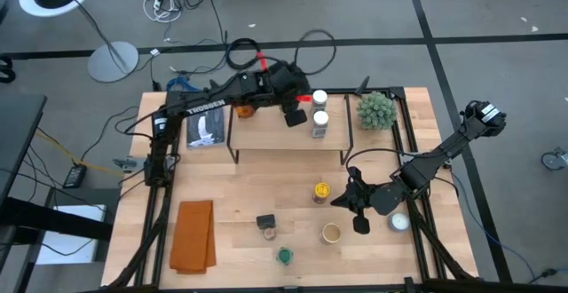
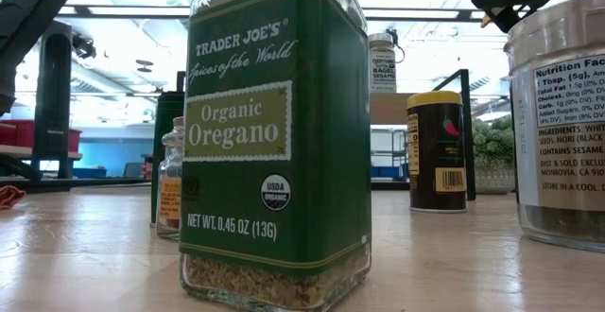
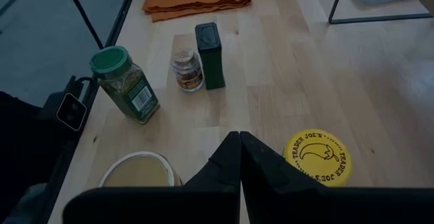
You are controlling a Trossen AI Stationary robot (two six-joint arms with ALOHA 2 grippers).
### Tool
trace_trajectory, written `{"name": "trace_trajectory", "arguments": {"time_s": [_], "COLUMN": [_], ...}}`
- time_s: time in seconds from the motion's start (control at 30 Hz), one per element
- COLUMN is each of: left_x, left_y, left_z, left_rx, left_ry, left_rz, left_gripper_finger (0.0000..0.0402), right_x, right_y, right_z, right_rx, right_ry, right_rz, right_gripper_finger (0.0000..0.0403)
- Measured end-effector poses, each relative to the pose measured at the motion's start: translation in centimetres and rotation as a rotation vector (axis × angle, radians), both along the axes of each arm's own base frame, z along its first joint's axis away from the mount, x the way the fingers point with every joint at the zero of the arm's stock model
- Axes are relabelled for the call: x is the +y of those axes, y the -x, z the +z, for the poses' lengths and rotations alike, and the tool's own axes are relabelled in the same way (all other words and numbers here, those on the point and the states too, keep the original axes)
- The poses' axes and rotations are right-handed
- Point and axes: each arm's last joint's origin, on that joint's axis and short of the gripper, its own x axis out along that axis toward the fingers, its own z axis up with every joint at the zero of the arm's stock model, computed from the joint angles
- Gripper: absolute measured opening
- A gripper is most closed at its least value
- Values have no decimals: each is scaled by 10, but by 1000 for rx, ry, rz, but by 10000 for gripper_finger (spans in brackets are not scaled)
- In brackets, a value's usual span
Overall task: Shelf spices
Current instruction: Put the red seasoning can on the shelf
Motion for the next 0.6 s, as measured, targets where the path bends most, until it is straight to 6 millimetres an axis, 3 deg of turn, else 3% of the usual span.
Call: {"name": "trace_trajectory", "arguments": {"time_s": [0.4, 0.6], "left_x": [74, 96], "left_y": [32, 46], "left_z": [-1, -10], "left_rx": [-59, -66], "left_ry": [165, 292], "left_rz": [102, 107], "left_gripper_finger": [0, 0], "right_x": [0, 0], "right_y": [0, 0], "right_z": [0, 0], "right_rx": [3, 3], "right_ry": [-4, -4], "right_rz": [7, 7], "right_gripper_finger": [2, 1]}}
